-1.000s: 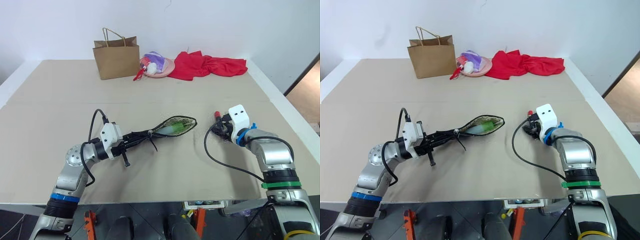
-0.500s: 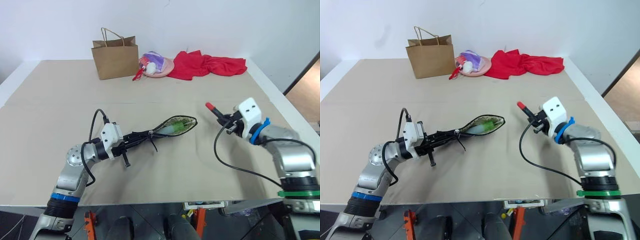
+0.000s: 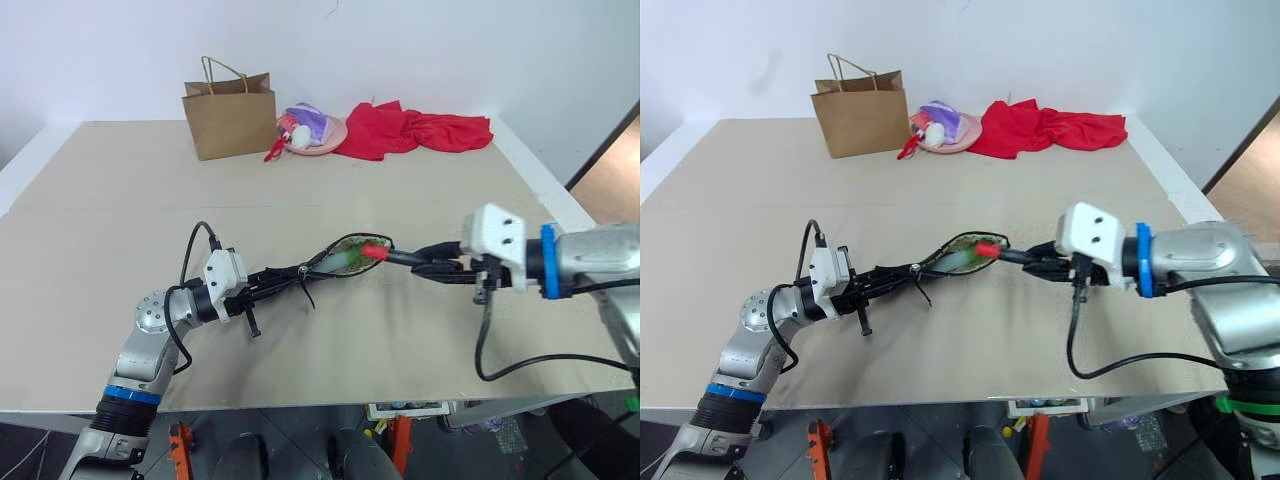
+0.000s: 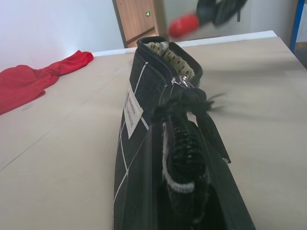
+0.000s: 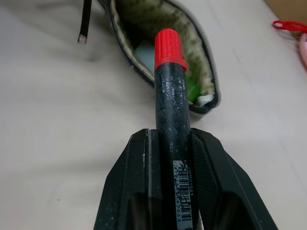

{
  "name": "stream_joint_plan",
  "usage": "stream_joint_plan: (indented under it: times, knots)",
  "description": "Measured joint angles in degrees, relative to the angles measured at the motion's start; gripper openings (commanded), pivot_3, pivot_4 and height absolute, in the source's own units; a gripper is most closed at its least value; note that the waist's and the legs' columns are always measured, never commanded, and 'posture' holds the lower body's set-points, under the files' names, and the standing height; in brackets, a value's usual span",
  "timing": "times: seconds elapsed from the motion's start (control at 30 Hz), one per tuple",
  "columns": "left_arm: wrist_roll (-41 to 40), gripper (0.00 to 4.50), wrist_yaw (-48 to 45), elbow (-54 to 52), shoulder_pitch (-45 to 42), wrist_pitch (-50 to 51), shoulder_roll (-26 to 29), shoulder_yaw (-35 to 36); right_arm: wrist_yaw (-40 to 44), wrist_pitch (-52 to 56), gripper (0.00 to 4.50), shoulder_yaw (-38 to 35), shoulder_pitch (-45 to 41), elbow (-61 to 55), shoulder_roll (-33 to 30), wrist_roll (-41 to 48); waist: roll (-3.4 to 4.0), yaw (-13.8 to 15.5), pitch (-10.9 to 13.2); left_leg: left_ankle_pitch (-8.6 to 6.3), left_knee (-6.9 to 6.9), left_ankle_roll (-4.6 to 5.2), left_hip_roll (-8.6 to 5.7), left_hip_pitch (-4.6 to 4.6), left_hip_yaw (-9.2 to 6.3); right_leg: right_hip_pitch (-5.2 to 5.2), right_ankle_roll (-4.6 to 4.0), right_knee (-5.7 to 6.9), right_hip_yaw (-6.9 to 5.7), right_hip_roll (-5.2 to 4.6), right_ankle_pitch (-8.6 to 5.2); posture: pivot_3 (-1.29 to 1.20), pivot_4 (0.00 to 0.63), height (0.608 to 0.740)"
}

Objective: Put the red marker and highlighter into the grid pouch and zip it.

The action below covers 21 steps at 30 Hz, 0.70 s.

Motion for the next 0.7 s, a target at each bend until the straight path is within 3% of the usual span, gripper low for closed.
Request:
stream_joint_plan:
  times: [0.2, 0.37, 0.47, 0.7]
  knots:
    - [-0.01, 0.0, -0.05, 0.1, -0.11, -0.16, 0.02, -0.21, 0.21, -2.73, 0.63, 3.29, -3.48, 2.07, 1.51, -3.23, 0.01, 0.19, 0.01, -0.03, -0.02, -0.03, -0.01, -0.08, -0.05, 0.0, 0.01, -0.01, -0.05, -0.03, -0.08, 0.0, 0.15, 0.74]
    - [0.01, 0.0, -0.9, 0.93, -0.16, -0.67, 0.08, -0.25, 2.41, -8.6, 0.63, 11.01, -5.99, 5.42, 2.58, -10.15, 0.01, 0.11, 0.01, -0.04, -0.02, -0.03, 0.0, -0.05, -0.02, -0.02, -0.01, -0.02, -0.04, -0.01, -0.08, 0.0, 0.15, 0.74]
    - [0.05, 0.0, -1.48, 2.51, -0.15, -1.96, -0.02, -0.28, 3.79, -13.0, 0.63, 16.29, -9.25, 7.04, 6.17, -14.68, 0.01, -0.01, 0.02, -0.04, -0.02, -0.03, 0.03, 0.02, -0.05, 0.0, -0.06, 0.02, -0.07, 0.04, -0.06, 0.0, 0.15, 0.74]
    - [0.15, 0.0, -2.18, 3.94, 0.11, -3.61, -0.06, -0.28, 4.64, -16.49, 0.63, 20.65, -14.44, 10.72, 13.0, -19.48, 0.02, 0.11, 0.03, -0.04, -0.02, -0.04, 0.02, -0.02, -0.05, 0.0, -0.07, 0.03, -0.08, 0.02, -0.07, 0.0, 0.15, 0.74]
